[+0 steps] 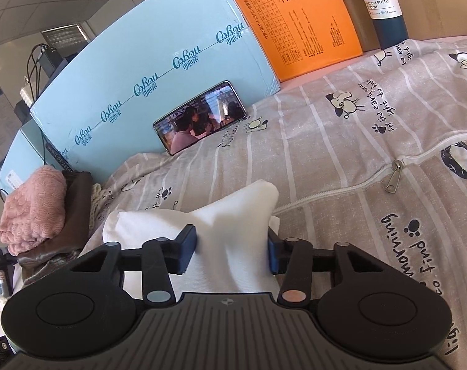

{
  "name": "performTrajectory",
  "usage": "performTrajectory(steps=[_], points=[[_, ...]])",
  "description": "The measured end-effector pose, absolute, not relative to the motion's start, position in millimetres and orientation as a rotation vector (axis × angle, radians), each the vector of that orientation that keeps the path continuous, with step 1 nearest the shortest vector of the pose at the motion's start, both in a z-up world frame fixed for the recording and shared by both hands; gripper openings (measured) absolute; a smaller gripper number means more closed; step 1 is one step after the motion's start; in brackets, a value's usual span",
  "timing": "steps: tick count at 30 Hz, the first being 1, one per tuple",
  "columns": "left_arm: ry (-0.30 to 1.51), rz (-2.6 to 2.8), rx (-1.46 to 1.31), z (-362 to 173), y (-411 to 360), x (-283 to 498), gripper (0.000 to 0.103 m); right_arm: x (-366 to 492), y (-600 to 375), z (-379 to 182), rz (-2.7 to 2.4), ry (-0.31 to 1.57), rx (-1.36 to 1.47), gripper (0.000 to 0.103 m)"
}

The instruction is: Fold clothes

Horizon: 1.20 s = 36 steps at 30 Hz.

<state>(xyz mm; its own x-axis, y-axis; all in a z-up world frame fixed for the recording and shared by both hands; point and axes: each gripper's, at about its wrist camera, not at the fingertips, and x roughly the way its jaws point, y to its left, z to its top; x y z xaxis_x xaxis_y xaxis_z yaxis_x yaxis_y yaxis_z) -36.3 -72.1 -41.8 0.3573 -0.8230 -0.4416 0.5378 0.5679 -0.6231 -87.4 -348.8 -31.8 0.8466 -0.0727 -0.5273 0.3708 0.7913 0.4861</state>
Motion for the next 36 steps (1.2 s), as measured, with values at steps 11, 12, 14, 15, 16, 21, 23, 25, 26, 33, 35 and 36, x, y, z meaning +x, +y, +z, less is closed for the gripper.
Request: performTrajectory(steps=[11,12,14,15,16,21,23,25,26,33,35,36], points=[[0.404,-0.901,0.04,9.7,-113.0,-76.8,0.013,-116.8,-341.5,-2.1,-0.227,0.33,0.471,0.009],[0.381,-0.909,0.055,14.4,-119.3,-76.6,0.013,-121.4,-342.1,2.8,-0.232,0.302,0.452,0.009],[0.312,-0.932,0.097,24.2,-141.1,-76.1,0.013,-131.8,-348.7,12.3,-0.256,0.248,0.432,0.009],[0.276,-0.944,0.119,29.2,-152.5,-75.9,0.013,-137.0,-354.9,16.4,-0.275,0.224,0.427,0.009],[0.239,-0.958,0.142,33.8,-165.4,-75.4,0.013,-142.3,-361.0,20.5,-0.294,0.199,0.421,0.009],[0.066,-1.048,0.259,51.5,-250.7,-70.6,0.013,-173.0,-411.2,38.8,-0.492,0.08,0.384,0.009],[-0.002,-1.077,0.315,55.3,-296.6,-70.8,0.013,-186.2,-436.0,45.1,-0.589,0.036,0.364,0.009],[-0.074,-1.094,0.377,56.5,-344.5,-74.7,0.013,-200.0,-460.1,50.7,-0.693,-0.009,0.341,0.009],[-0.113,-1.096,0.412,55.3,-369.5,-79.1,0.013,-207.0,-472.0,53.4,-0.746,-0.032,0.329,0.009],[-0.296,-1.142,0.55,32.1,-523.5,-115.2,0.013,-254.5,-534.9,40.7,-1.104,-0.184,0.207,0.009],[-0.292,-1.162,0.565,18.1,-558.6,-124.8,0.013,-268.4,-552.0,23.5,-1.155,-0.215,0.233,0.009],[-0.277,-1.178,0.58,10.5,-572.6,-128.2,0.013,-274.0,-560.3,14.2,-1.17,-0.222,0.252,0.009]])
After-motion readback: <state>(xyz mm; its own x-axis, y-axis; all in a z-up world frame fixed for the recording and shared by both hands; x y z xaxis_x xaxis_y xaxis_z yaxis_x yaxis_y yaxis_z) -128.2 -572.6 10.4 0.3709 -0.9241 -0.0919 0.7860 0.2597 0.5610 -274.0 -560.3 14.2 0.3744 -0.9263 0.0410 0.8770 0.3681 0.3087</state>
